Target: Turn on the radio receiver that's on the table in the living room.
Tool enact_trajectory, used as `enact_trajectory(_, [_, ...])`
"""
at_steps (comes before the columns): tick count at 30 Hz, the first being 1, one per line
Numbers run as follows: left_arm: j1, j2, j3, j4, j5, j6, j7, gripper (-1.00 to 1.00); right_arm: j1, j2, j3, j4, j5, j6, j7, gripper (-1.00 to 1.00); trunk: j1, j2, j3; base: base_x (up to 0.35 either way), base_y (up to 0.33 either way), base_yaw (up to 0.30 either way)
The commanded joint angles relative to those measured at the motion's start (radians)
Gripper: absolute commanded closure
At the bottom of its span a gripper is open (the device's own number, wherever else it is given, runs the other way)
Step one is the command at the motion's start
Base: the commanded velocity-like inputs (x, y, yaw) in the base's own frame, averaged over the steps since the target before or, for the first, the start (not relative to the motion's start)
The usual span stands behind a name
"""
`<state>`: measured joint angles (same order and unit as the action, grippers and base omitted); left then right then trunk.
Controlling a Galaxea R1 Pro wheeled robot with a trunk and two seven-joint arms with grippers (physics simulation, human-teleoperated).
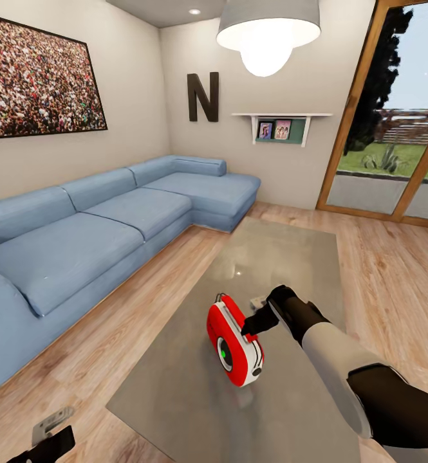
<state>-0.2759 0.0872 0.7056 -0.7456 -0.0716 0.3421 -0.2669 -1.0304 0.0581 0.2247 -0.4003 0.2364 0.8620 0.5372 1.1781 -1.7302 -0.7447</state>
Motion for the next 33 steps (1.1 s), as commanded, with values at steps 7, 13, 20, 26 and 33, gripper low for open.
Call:
enact_trajectory(7, [0.000, 0.000, 0.000, 0.000, -0.001, 0.000, 0.000, 1.00, 0.001, 0.000, -0.001, 0.021, -0.002, 0.000, 0.000, 1.00, 0.000, 0.000, 0.000, 0.000, 0.000, 0.000])
enact_trajectory(13, [0.000, 0.000, 0.000, 0.004, -0.002, -0.019, 0.000, 1.00, 0.001, 0.000, 0.000, 0.023, -0.003, 0.001, 0.000, 1.00, 0.004, -0.007, -0.003, 0.000, 0.000, 0.000])
enact_trajectory(20, [0.000, 0.000, 0.000, 0.008, -0.002, -0.027, 0.000, 1.00, 0.001, 0.000, 0.001, 0.035, -0.002, 0.002, 0.000, 1.00, 0.019, -0.035, -0.016, 0.000, 0.000, 0.000])
enact_trajectory(26, [0.000, 0.000, 0.000, 0.008, -0.002, -0.028, 0.000, 1.00, 0.001, 0.000, 0.001, 0.035, -0.002, 0.001, 0.000, 1.00, 0.019, -0.035, -0.016, 0.000, 0.000, 0.000])
enact_trajectory(33, [0.000, 0.000, 0.000, 0.008, -0.003, -0.028, 0.000, 1.00, 0.001, 0.000, 0.001, 0.035, -0.002, 0.000, -0.002, 1.00, 0.019, -0.035, -0.016, 0.000, 0.000, 0.000])
